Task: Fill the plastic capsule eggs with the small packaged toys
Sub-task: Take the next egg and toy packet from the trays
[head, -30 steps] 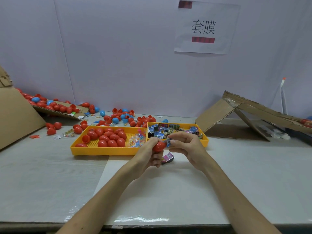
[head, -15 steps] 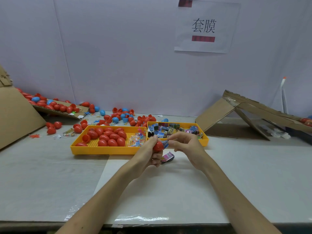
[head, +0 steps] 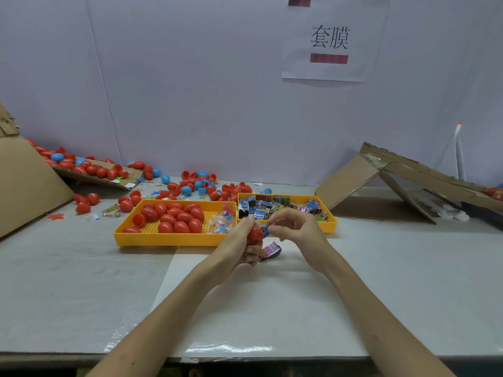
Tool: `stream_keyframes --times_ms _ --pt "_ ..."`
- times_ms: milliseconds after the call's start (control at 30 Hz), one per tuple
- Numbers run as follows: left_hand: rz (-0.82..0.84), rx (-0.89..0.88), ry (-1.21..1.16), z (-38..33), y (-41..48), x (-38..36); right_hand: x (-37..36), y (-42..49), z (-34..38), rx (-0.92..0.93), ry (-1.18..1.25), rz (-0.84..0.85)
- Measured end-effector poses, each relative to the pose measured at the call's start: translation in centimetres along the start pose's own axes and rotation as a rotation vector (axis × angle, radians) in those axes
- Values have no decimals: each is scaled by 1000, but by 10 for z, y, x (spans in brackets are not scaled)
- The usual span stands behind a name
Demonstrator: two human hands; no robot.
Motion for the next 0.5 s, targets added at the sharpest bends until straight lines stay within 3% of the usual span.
stream_keyframes --times_ms 500 --pt "-2 0 11 2 1 1 -1 -1 -2 -2 13 62"
Point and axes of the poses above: each hand's wrist, its own y-axis towards the middle knuckle, its own x-axis out of the back of the hand, z = x × y, the point moved 1 cm from there along y, towards the middle knuckle, and after that the axes turned 15 degrees about -x, right-handed, at the moved point
